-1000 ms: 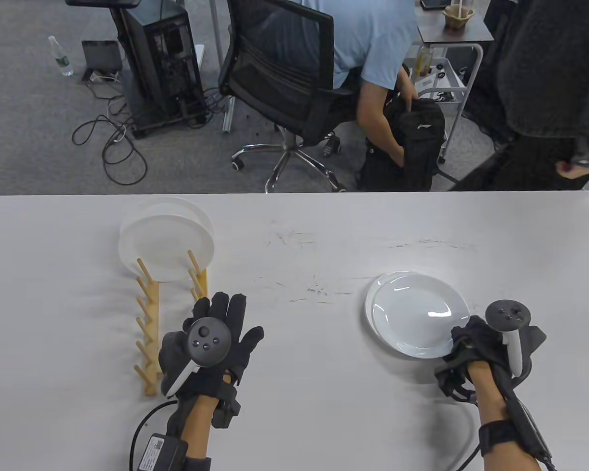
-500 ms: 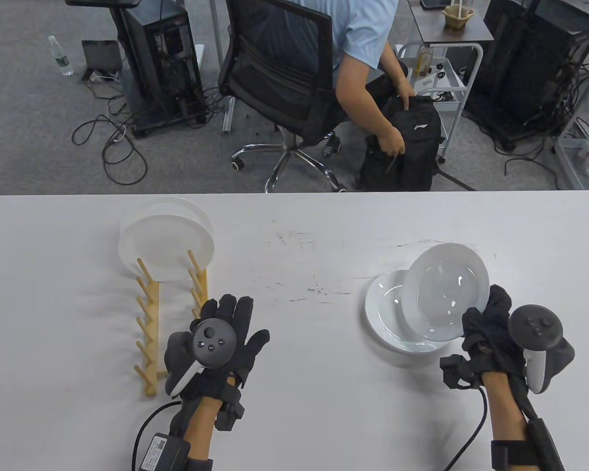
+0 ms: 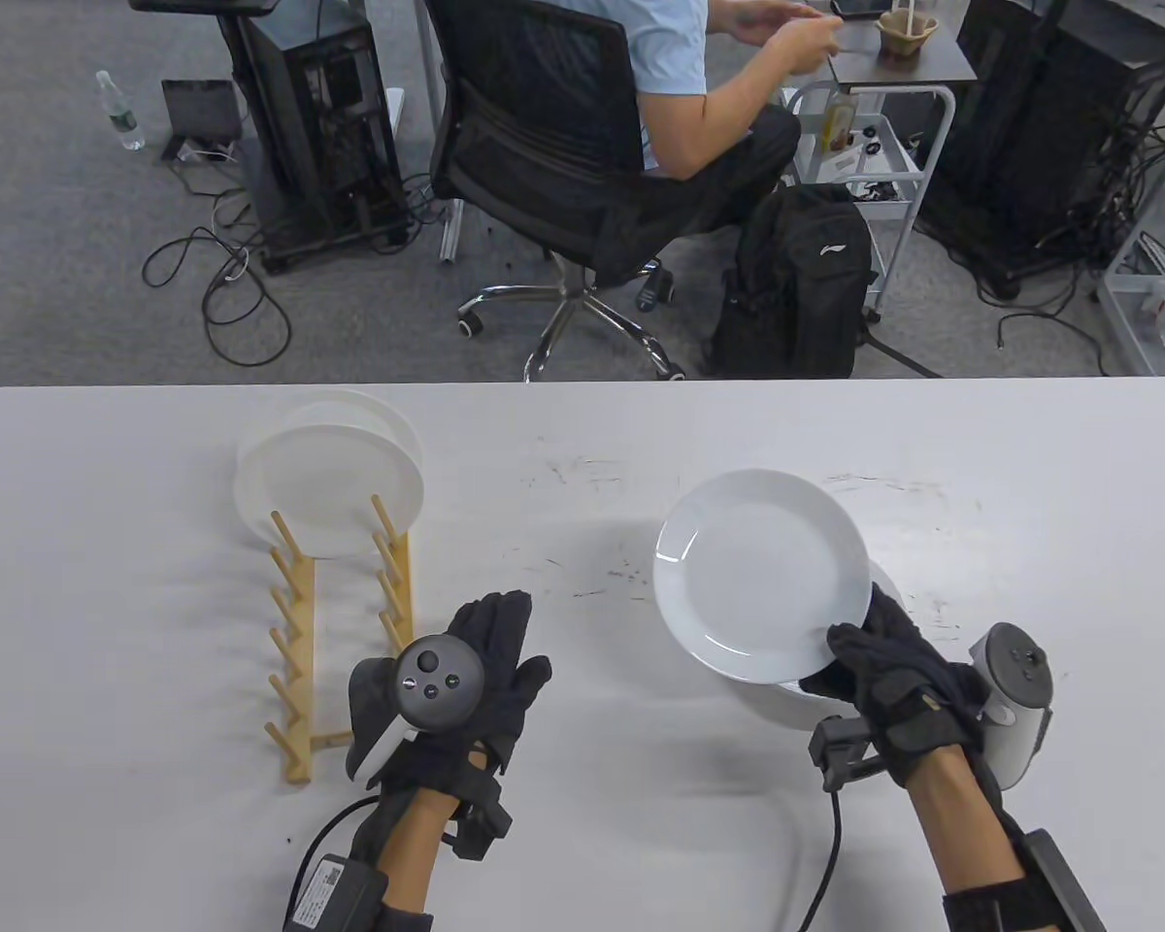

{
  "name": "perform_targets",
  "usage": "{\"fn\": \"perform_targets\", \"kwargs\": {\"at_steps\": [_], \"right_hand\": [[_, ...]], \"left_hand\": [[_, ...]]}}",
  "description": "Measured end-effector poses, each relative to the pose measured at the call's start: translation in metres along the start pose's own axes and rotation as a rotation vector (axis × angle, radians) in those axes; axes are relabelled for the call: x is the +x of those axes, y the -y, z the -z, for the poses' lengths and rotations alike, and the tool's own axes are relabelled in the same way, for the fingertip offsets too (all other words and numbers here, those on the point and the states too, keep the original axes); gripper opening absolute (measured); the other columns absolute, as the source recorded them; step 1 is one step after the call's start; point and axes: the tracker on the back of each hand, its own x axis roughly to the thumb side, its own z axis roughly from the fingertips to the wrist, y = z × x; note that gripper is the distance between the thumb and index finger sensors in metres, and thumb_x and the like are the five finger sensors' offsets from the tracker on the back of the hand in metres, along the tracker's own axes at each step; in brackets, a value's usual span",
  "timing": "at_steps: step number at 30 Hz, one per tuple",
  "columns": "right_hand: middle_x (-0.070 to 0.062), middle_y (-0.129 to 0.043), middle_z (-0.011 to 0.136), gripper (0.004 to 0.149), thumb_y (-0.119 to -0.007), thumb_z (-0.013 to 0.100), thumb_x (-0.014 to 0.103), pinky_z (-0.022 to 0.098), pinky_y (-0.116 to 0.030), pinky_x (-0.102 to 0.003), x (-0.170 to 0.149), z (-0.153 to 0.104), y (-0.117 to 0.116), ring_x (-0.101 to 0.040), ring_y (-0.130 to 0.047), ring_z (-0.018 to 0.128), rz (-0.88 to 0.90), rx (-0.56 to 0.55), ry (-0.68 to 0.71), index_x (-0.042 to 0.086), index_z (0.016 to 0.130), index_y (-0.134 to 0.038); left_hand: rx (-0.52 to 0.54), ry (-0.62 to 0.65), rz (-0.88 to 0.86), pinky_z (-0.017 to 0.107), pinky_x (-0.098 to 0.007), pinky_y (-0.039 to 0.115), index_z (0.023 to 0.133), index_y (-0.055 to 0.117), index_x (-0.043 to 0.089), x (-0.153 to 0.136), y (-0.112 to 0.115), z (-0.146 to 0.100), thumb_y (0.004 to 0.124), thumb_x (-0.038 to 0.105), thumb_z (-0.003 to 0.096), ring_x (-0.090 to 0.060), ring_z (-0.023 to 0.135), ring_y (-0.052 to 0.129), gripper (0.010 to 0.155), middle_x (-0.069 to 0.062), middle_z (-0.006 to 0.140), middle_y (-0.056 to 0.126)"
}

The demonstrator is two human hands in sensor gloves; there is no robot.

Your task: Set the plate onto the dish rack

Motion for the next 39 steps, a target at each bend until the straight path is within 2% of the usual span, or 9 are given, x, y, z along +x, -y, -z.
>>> {"fn": "perform_targets", "kwargs": {"at_steps": [3, 8, 13, 16, 19, 21, 24, 33, 39], "right_hand": [[-0.019, -0.075, 0.093, 0.058, -0.071, 0.047, 0.012, 0.041, -0.09, -0.049, -0.014, 0.003, -0.019, -0.044, -0.102, 0.059, 0.027, 0.102, -0.044, 0.001, 0.099, -0.048], [-0.018, -0.076, 0.093, 0.055, -0.068, 0.047, 0.01, 0.042, -0.089, -0.05, -0.029, 0.005, -0.039, -0.043, -0.101, 0.062, 0.05, 0.219, -0.102, 0.001, 0.098, -0.05], [-0.021, -0.074, 0.094, 0.056, -0.066, 0.046, 0.01, 0.043, -0.088, -0.052, -0.029, 0.003, -0.05, -0.045, -0.099, 0.064, 0.003, 0.283, -0.09, -0.001, 0.098, -0.048], [-0.022, -0.074, 0.093, 0.056, -0.066, 0.046, 0.009, 0.043, -0.088, -0.051, -0.025, 0.001, -0.053, -0.044, -0.1, 0.063, -0.082, 0.27, -0.052, -0.003, 0.097, -0.047], [-0.023, -0.076, 0.091, 0.054, -0.067, 0.049, 0.012, 0.044, -0.086, -0.051, -0.014, -0.003, -0.054, -0.043, -0.099, 0.064, -0.188, 0.259, 0.029, -0.003, 0.097, -0.049], [-0.026, -0.075, 0.093, 0.057, -0.07, 0.05, 0.02, 0.046, -0.08, -0.055, -0.002, -0.008, -0.052, -0.048, -0.094, 0.065, -0.25, 0.201, 0.106, -0.001, 0.099, -0.052], [-0.025, -0.072, 0.097, 0.059, -0.075, 0.05, 0.026, 0.051, -0.074, -0.06, 0.014, -0.013, -0.043, -0.052, -0.087, 0.071, -0.418, 0.097, 0.214, 0.005, 0.102, -0.057], [-0.017, -0.044, 0.115, 0.069, -0.082, 0.047, 0.04, 0.069, -0.036, -0.076, 0.026, -0.01, -0.017, -0.057, -0.045, 0.102, -0.842, -0.055, 0.263, 0.018, 0.107, -0.056], [-0.015, -0.036, 0.118, 0.075, -0.082, 0.046, 0.042, 0.069, -0.026, -0.078, 0.02, 0.001, -0.006, -0.056, -0.032, 0.106, -1.017, -0.104, 0.217, 0.019, 0.109, -0.049]], "left_hand": [[-0.045, 0.043, -0.269, 0.077, -0.053, 0.054, 0.115, 0.04, 0.027, 0.001, 0.011, 0.002, 0.061, 0.046, 0.0544, -0.044, 0.108, 0.059, 0.067, -0.006, 0.119, 0.049], [-0.212, 0.002, -0.753, 0.071, -0.05, 0.072, 0.114, 0.029, 0.011, -0.001, 0.038, 0.008, 0.067, 0.05, 0.0523, -0.046, 0.098, 0.078, 0.082, -0.021, 0.114, 0.048], [-0.323, -0.025, -0.931, 0.06, -0.049, 0.086, 0.113, 0.023, 0.007, -0.002, 0.052, 0.008, 0.072, 0.055, 0.051, -0.047, 0.09, 0.088, 0.093, -0.023, 0.111, 0.053], [-0.329, -0.062, -0.942, 0.055, -0.047, 0.09, 0.112, 0.032, 0.006, -0.004, 0.053, 0.008, 0.07, 0.045, 0.056, -0.044, 0.086, 0.095, 0.078, -0.018, 0.106, 0.066], [-0.21, -0.129, -0.92, 0.047, -0.041, 0.097, 0.109, 0.051, 0.008, -0.007, 0.049, 0.006, 0.067, 0.035, 0.0567, -0.038, 0.075, 0.105, 0.061, -0.017, 0.096, 0.081], [-0.101, -0.167, -0.928, 0.044, -0.044, 0.097, 0.106, 0.061, 0.009, -0.008, 0.037, 0.004, 0.068, 0.031, 0.0558, -0.045, 0.07, 0.105, 0.056, -0.02, 0.092, 0.085], [0.034, -0.126, -0.752, 0.04, -0.044, 0.099, 0.103, 0.069, 0.012, -0.007, 0.012, 0.0, 0.07, 0.032, 0.0542, -0.044, 0.065, 0.108, 0.053, -0.017, 0.088, 0.09], [0.488, -0.015, -0.449, 0.048, -0.062, 0.089, 0.098, 0.08, 0.027, 0.001, -0.089, -0.013, 0.075, 0.028, 0.0504, -0.045, 0.075, 0.103, 0.048, -0.007, 0.093, 0.091], [0.693, 0.001, 0.07, 0.054, -0.069, 0.082, 0.093, 0.086, 0.032, 0.012, -0.166, -0.004, 0.077, 0.025, 0.0471, -0.042, 0.081, 0.099, 0.047, -0.002, 0.093, 0.093]]}}
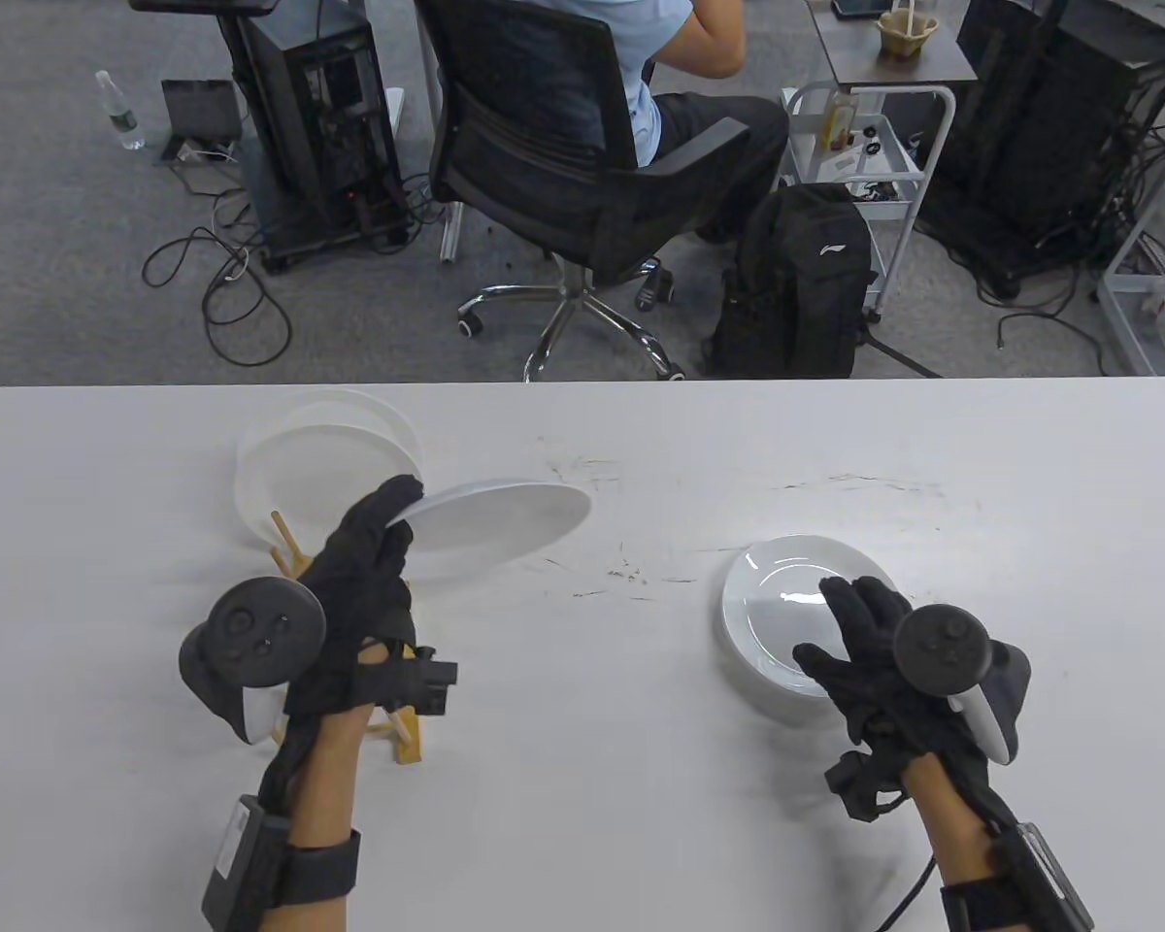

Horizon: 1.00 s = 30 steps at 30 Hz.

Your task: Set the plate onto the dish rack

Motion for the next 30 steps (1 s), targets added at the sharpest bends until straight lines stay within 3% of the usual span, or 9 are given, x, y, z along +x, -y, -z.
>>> {"fn": "perform_targets", "kwargs": {"at_steps": [4, 10, 23, 28, 30], "right_hand": [[-0.015, -0.035, 0.118, 0.075, -0.081, 0.047, 0.042, 0.069, -0.026, -0.078, -0.005, 0.004, -0.001, -0.057, -0.032, 0.106, 0.018, 0.017, -0.022, 0.017, 0.109, -0.047], [-0.017, -0.036, 0.118, 0.075, -0.08, 0.047, 0.041, 0.069, -0.027, -0.078, -0.005, 0.004, -0.004, -0.057, -0.032, 0.105, 0.016, 0.039, -0.026, 0.016, 0.109, -0.046], [-0.018, -0.035, 0.117, 0.075, -0.079, 0.048, 0.041, 0.068, -0.026, -0.078, -0.003, 0.003, -0.008, -0.058, -0.032, 0.105, 0.017, 0.083, -0.031, 0.014, 0.109, -0.045], [-0.018, -0.035, 0.117, 0.075, -0.079, 0.048, 0.041, 0.068, -0.026, -0.078, -0.004, 0.004, -0.01, -0.058, -0.031, 0.104, 0.015, 0.094, -0.04, 0.014, 0.109, -0.045], [-0.018, -0.035, 0.117, 0.075, -0.079, 0.048, 0.041, 0.068, -0.026, -0.078, -0.004, 0.005, -0.011, -0.058, -0.031, 0.104, 0.012, 0.102, -0.044, 0.013, 0.109, -0.045]], "left_hand": [[0.014, 0.077, 0.334, 0.054, -0.07, 0.081, 0.091, 0.087, 0.033, -0.006, -0.007, 0.03, 0.078, 0.024, 0.0455, -0.041, 0.082, 0.099, 0.047, -0.001, 0.093, 0.094], [-0.094, 0.067, 0.566, 0.057, -0.072, 0.078, 0.091, 0.088, 0.032, -0.034, 0.014, 0.054, 0.077, 0.023, 0.0448, -0.041, 0.086, 0.096, 0.048, -0.001, 0.093, 0.093], [-0.402, -0.071, 0.742, 0.061, -0.07, 0.074, 0.092, 0.086, 0.035, -0.086, 0.072, 0.068, 0.076, 0.021, 0.0458, -0.044, 0.094, 0.088, 0.049, -0.001, 0.098, 0.089], [-0.471, -0.094, 0.788, 0.065, -0.063, 0.073, 0.093, 0.084, 0.037, -0.096, 0.083, 0.07, 0.076, 0.022, 0.0466, -0.043, 0.092, 0.089, 0.05, -0.001, 0.099, 0.088], [-0.446, -0.092, 0.766, 0.064, -0.062, 0.073, 0.096, 0.082, 0.035, -0.099, 0.085, 0.07, 0.077, 0.023, 0.047, -0.042, 0.092, 0.089, 0.05, -0.001, 0.099, 0.088]]}}
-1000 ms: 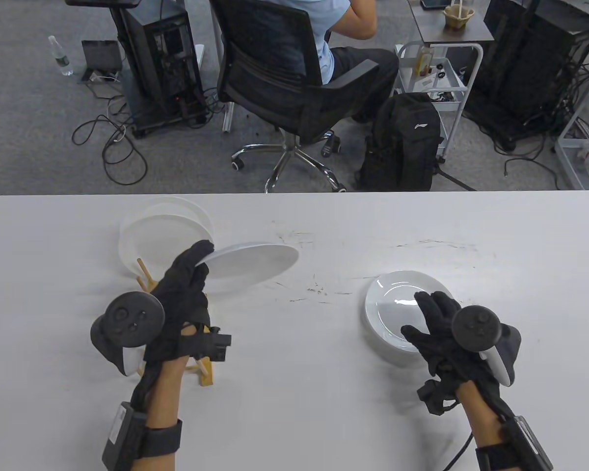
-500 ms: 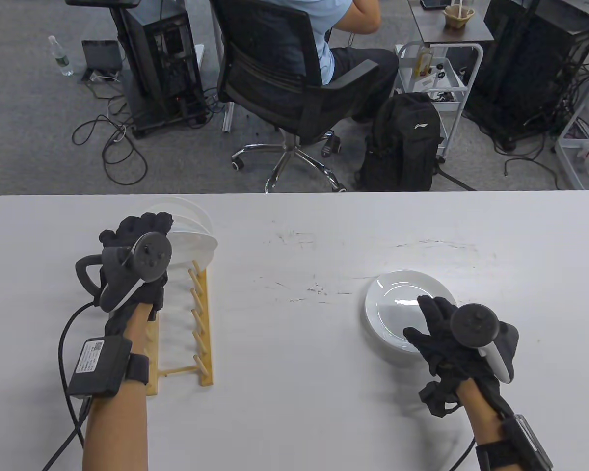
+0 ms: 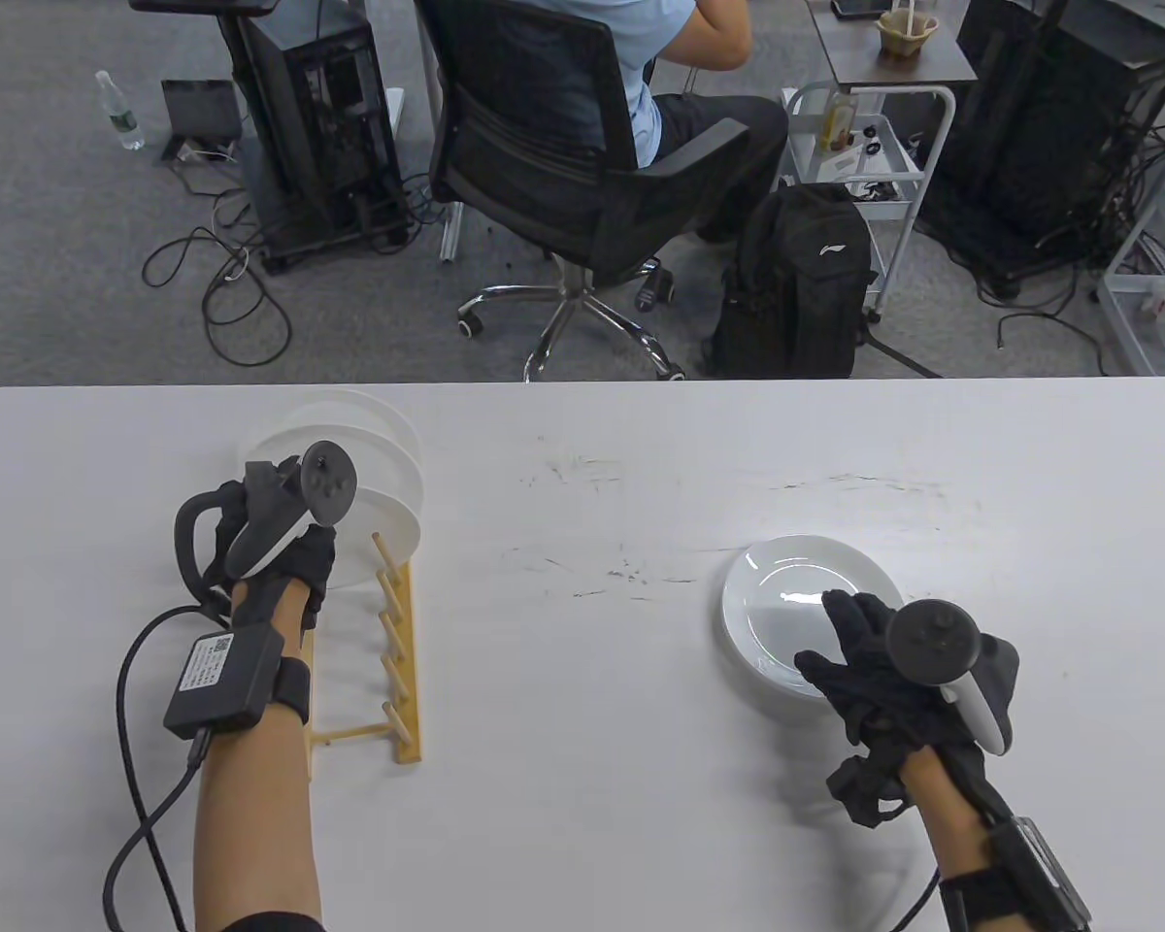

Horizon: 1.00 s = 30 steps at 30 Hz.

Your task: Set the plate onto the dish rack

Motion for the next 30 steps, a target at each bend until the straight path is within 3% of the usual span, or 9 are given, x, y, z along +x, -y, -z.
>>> {"fn": "perform_targets", "kwargs": {"at_steps": [4, 7, 13, 20, 30], "right_hand": [[-0.019, -0.034, 0.117, 0.075, -0.078, 0.048, 0.041, 0.068, -0.026, -0.078, 0.0, 0.0, -0.001, -0.059, -0.031, 0.104, 0.001, 0.009, -0.005, 0.013, 0.109, -0.044], [-0.019, -0.034, 0.117, 0.075, -0.078, 0.049, 0.04, 0.068, -0.026, -0.078, 0.0, 0.0, -0.001, -0.059, -0.03, 0.104, 0.005, 0.009, -0.007, 0.012, 0.109, -0.044], [-0.02, -0.033, 0.117, 0.075, -0.077, 0.049, 0.04, 0.068, -0.026, -0.078, 0.0, 0.0, -0.001, -0.059, -0.029, 0.104, 0.009, 0.022, -0.011, 0.011, 0.109, -0.043], [-0.022, -0.031, 0.116, 0.076, -0.077, 0.049, 0.04, 0.067, -0.025, -0.078, 0.0, 0.002, -0.002, -0.06, -0.027, 0.103, 0.014, 0.041, -0.01, 0.01, 0.109, -0.042], [-0.023, -0.027, 0.116, 0.077, -0.076, 0.05, 0.041, 0.067, -0.022, -0.079, 0.0, 0.005, -0.008, -0.061, -0.023, 0.102, -0.008, 0.094, -0.024, 0.009, 0.11, -0.038]], "left_hand": [[-0.008, -0.018, 0.008, 0.066, -0.062, 0.071, 0.106, 0.066, 0.03, 0.0, 0.003, 0.001, 0.075, 0.026, 0.0496, -0.043, 0.095, 0.085, 0.057, -0.003, 0.104, 0.081], [-0.073, -0.04, -0.022, 0.07, -0.064, 0.064, 0.112, 0.052, 0.028, -0.003, 0.001, -0.001, 0.074, 0.035, 0.0501, -0.046, 0.104, 0.07, 0.066, -0.006, 0.113, 0.067], [-0.102, -0.077, -0.152, 0.073, -0.071, 0.048, 0.116, 0.041, 0.025, -0.009, -0.018, -0.019, 0.07, 0.049, 0.0507, -0.055, 0.109, 0.047, 0.075, -0.011, 0.121, 0.046], [-0.033, -0.02, -0.302, 0.072, -0.076, 0.037, 0.117, 0.047, 0.025, 0.011, -0.034, -0.082, 0.068, 0.056, 0.0504, -0.06, 0.11, 0.035, 0.076, -0.014, 0.122, 0.04], [-0.099, 0.12, -0.487, 0.071, -0.078, 0.031, 0.119, 0.042, 0.027, 0.061, -0.016, -0.148, 0.064, 0.066, 0.0488, -0.06, 0.111, 0.03, 0.083, -0.014, 0.124, 0.037]]}}
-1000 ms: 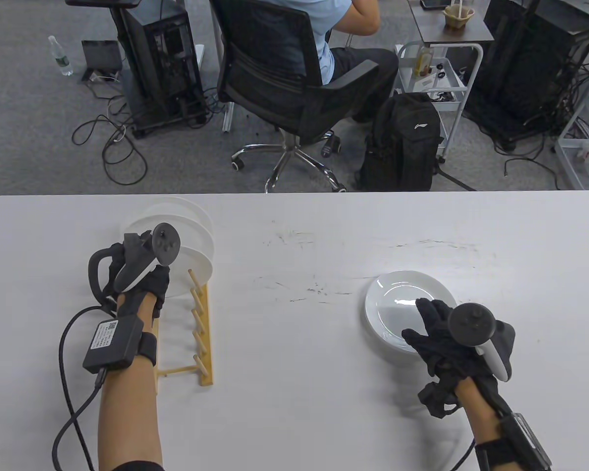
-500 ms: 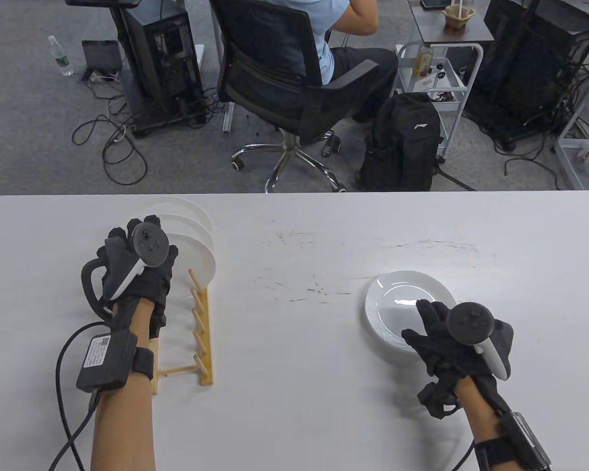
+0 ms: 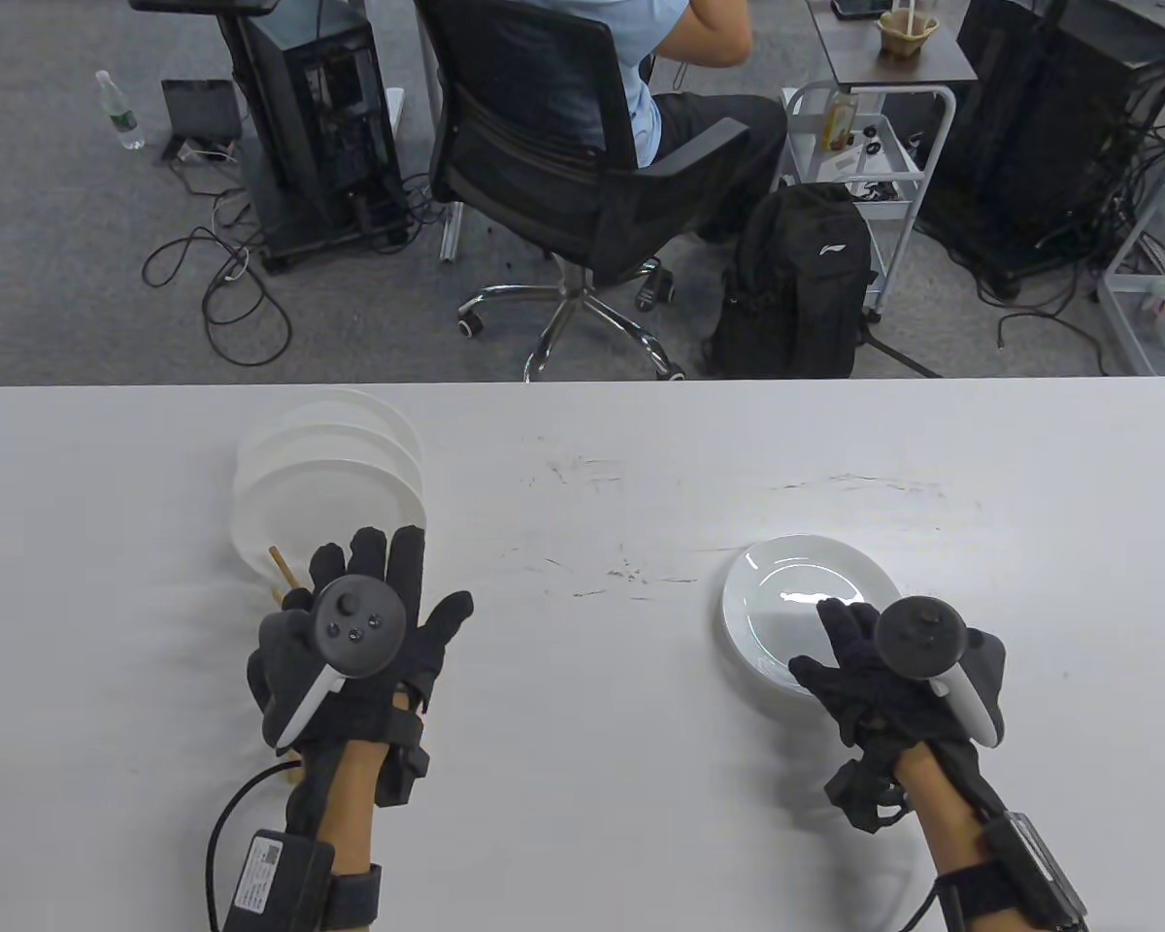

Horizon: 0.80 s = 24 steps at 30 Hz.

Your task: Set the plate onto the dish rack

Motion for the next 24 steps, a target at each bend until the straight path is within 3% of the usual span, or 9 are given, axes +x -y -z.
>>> {"fn": "perform_targets", "kwargs": {"at_steps": [9, 13, 15, 17, 19, 24], "right_hand": [[-0.025, -0.029, 0.114, 0.081, -0.07, 0.049, 0.048, 0.067, -0.021, -0.079, -0.007, 0.002, 0.008, -0.061, -0.026, 0.102, 0.008, -0.039, -0.049, 0.006, 0.11, -0.037], [-0.026, -0.027, 0.114, 0.081, -0.075, 0.049, 0.046, 0.069, -0.026, -0.077, -0.022, 0.01, 0.008, -0.061, -0.028, 0.102, -0.008, -0.058, -0.159, 0.006, 0.109, -0.038], [-0.027, -0.026, 0.113, 0.084, -0.076, 0.048, 0.046, 0.07, -0.035, -0.073, -0.032, 0.014, 0.007, -0.061, -0.034, 0.099, -0.078, -0.092, -0.262, 0.005, 0.109, -0.035], [-0.029, -0.029, 0.112, 0.088, -0.074, 0.048, 0.049, 0.065, -0.053, -0.066, -0.041, 0.018, 0.006, -0.057, -0.054, 0.091, -0.168, -0.12, -0.376, 0.003, 0.109, -0.03], [-0.031, -0.051, 0.104, 0.089, -0.067, 0.047, 0.055, 0.05, -0.071, -0.056, -0.048, 0.021, 0.004, -0.048, -0.08, 0.069, -0.259, -0.159, -0.475, -0.003, 0.107, -0.032], [-0.015, -0.084, 0.069, 0.09, -0.07, 0.044, 0.059, 0.021, -0.086, -0.037, -0.057, 0.027, -0.002, -0.024, -0.098, 0.031, -0.261, -0.142, -0.504, -0.006, 0.102, -0.048]], "left_hand": [[-0.003, 0.094, 0.019, 0.071, -0.077, 0.034, 0.117, 0.043, 0.027, 0.001, 0.033, -0.004, 0.065, 0.067, 0.0472, -0.058, 0.111, 0.034, 0.083, -0.013, 0.122, 0.041], [-0.055, 0.099, 0.011, 0.072, -0.076, 0.034, 0.117, 0.043, 0.027, -0.001, 0.04, -0.002, 0.065, 0.067, 0.0473, -0.058, 0.111, 0.032, 0.083, -0.013, 0.122, 0.04], [-0.044, 0.11, 0.004, 0.072, -0.076, 0.035, 0.117, 0.043, 0.027, -0.001, 0.04, -0.002, 0.065, 0.066, 0.0472, -0.058, 0.111, 0.033, 0.083, -0.013, 0.122, 0.041], [-0.054, 0.111, 0.005, 0.072, -0.076, 0.035, 0.117, 0.043, 0.027, -0.001, 0.041, -0.002, 0.065, 0.066, 0.0473, -0.058, 0.111, 0.033, 0.083, -0.013, 0.122, 0.041], [-0.056, 0.107, -0.002, 0.072, -0.076, 0.035, 0.117, 0.042, 0.028, -0.002, 0.041, -0.002, 0.065, 0.066, 0.0475, -0.058, 0.111, 0.033, 0.083, -0.013, 0.122, 0.04], [-0.075, 0.091, -0.025, 0.072, -0.076, 0.035, 0.118, 0.041, 0.027, -0.005, 0.042, -0.002, 0.064, 0.066, 0.0477, -0.058, 0.11, 0.032, 0.083, -0.013, 0.123, 0.04]]}}
